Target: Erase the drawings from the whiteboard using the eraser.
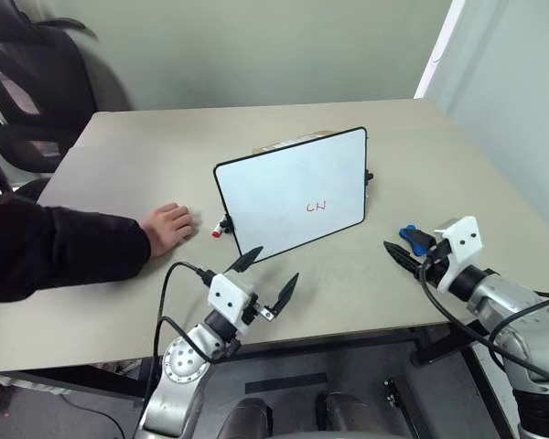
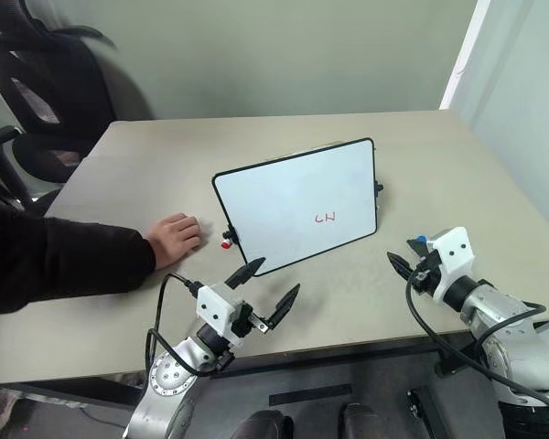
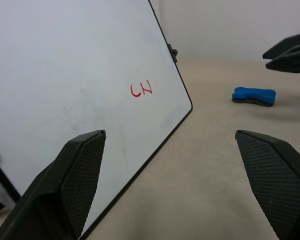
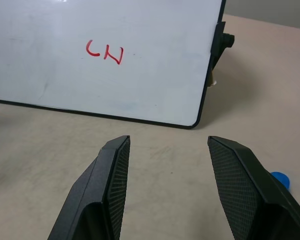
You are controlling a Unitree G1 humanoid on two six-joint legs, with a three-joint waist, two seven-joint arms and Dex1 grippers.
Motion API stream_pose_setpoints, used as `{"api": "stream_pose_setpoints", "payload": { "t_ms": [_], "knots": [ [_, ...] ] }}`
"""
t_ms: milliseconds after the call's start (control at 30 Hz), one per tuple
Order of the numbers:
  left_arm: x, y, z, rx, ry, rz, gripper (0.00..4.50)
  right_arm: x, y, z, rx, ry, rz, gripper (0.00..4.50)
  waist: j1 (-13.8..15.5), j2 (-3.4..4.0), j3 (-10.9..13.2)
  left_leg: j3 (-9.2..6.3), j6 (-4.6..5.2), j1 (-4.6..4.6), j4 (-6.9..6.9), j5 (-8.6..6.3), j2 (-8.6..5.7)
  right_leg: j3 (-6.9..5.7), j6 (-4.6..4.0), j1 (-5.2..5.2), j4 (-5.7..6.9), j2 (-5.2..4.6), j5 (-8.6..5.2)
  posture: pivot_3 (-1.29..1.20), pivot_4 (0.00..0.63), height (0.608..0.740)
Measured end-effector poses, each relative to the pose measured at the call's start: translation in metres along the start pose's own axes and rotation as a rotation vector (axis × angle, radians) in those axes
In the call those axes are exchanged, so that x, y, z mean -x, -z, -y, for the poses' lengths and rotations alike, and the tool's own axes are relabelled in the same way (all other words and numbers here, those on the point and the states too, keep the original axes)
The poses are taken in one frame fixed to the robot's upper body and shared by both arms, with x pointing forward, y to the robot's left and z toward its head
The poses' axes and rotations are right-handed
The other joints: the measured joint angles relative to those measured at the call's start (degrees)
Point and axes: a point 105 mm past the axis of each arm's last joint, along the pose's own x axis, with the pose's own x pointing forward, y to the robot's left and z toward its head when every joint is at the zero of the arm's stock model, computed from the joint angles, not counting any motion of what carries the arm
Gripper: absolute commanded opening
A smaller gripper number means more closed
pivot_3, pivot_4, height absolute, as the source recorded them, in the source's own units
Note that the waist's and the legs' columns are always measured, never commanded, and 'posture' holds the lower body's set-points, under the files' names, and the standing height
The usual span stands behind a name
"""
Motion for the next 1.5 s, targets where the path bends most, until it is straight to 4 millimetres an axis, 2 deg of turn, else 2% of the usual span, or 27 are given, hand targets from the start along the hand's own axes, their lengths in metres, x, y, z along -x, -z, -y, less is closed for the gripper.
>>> {"api": "stream_pose_setpoints", "payload": {
  "t_ms": [333,767,833,1000,1100,1233,1500],
  "knots": [
    [-0.003,-0.004,0.007,0.0,0.028,0.003,4.5,-0.003,0.002,0.006,-0.011,0.021,-0.022,2.62,0.0,0.0,0.0,0.0,-0.06,-0.01,0.02,-0.03,0.0,0.0,0.0,-0.01,0.01,0.0,0.0,0.0,0.15,0.739],
    [-0.008,0.009,0.014,0.025,0.011,-0.026,4.5,-0.009,-0.012,0.043,-0.032,0.012,-0.172,2.62,0.0,0.01,0.0,0.01,-0.01,0.0,-0.01,0.01,0.0,0.0,0.02,0.0,0.01,0.0,0.01,0.0,0.15,0.739],
    [-0.007,0.01,0.014,0.023,0.011,-0.03,4.5,-0.013,-0.008,0.049,-0.035,0.014,-0.205,2.62,0.0,0.03,0.0,0.01,0.0,0.0,-0.03,0.01,0.0,0.0,0.02,-0.01,0.02,0.0,0.02,0.0,0.15,0.739],
    [-0.004,0.012,0.015,0.033,0.006,-0.039,4.5,-0.025,0.019,0.07,-0.041,0.065,-0.353,2.62,0.0,0.07,0.0,0.01,0.06,0.0,-0.02,0.05,0.01,0.01,0.14,-0.02,0.02,-0.01,0.1,0.0,0.15,0.739],
    [-0.002,0.012,0.016,0.036,0.002,-0.041,4.5,-0.029,0.031,0.08,-0.035,0.091,-0.404,3.22,0.1,0.17,0.0,0.0,0.07,-0.03,-0.02,0.05,0.01,0.01,0.12,-0.06,0.02,-0.02,0.15,0.0,0.15,0.739],
    [-0.002,0.009,0.016,0.034,-0.004,-0.031,4.5,-0.036,0.024,0.085,-0.03,0.079,-0.394,4.48,0.1,0.21,0.0,0.0,0.07,-0.02,-0.03,0.05,0.01,0.01,0.1,-0.05,0.05,-0.01,0.18,0.0,0.15,0.739],
    [0.001,0.009,0.014,0.043,-0.034,-0.031,4.5,-0.039,0.037,0.092,-0.101,0.087,-0.453,4.48,0.2,0.22,0.0,0.01,0.08,-0.03,-0.04,0.04,0.01,0.01,0.01,-0.04,0.04,-0.03,0.23,0.0,0.15,0.739]
  ]
}}
